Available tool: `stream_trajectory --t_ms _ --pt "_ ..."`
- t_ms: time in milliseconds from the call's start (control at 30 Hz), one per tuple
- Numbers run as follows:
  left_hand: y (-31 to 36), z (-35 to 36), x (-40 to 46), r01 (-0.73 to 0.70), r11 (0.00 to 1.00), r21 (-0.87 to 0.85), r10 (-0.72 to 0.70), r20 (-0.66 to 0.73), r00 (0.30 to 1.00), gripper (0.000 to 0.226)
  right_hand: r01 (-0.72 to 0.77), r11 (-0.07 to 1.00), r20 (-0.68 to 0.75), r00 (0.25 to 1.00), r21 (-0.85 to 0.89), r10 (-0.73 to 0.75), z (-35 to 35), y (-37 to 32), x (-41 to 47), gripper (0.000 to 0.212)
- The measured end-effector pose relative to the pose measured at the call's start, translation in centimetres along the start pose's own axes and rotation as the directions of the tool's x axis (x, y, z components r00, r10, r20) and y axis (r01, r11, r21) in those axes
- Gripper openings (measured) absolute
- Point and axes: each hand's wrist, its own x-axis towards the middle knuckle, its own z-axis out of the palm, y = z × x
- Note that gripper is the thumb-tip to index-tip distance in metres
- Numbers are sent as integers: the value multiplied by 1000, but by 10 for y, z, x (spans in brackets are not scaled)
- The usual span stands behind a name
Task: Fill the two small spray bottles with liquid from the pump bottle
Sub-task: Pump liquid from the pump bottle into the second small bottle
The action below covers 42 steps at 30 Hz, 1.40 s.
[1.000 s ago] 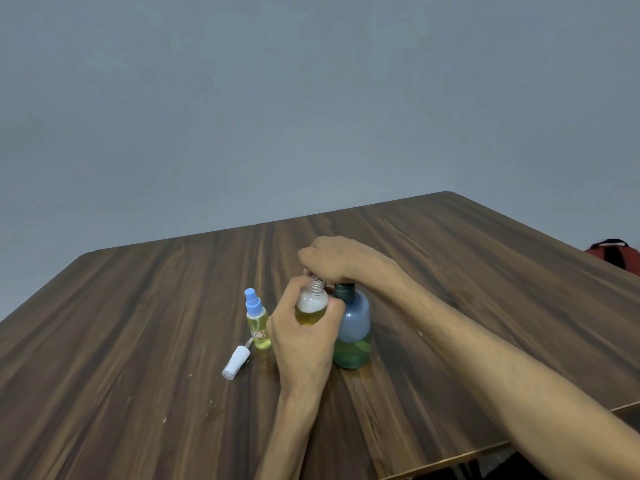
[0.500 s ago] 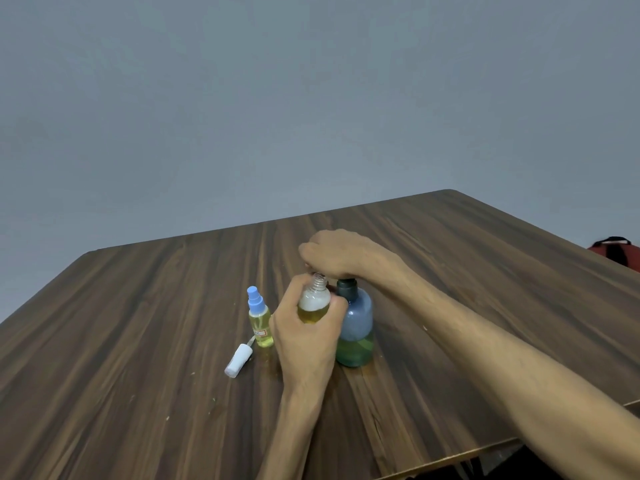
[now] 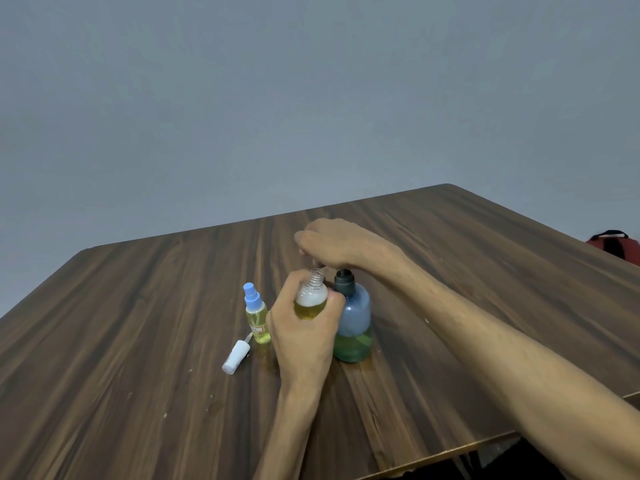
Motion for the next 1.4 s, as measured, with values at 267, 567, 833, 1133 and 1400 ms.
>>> stream_trajectory --t_ms 267,567,833,1133,1400 --pt "2 0 1 0 1000 4 0 7 1000 23 30 995 -6 999 -100 -31 4 3 5 36" --pt "1 1 1 20 1000 4 -20 -7 1000 23 18 997 87 996 -72 -11 4 0 4 42" --pt "1 0 0 3 1000 15 -3 2 1000 21 57 988 112 993 -144 -41 5 0 5 37" --pt "1 0 0 -4 1000 -8 4 6 1000 21 39 988 31 999 -150 -35 1 2 6 37" --pt "-1 1 0 -11 1000 -12 12 6 1000 20 60 973 35 998 -222 -54 3 0 5 37"
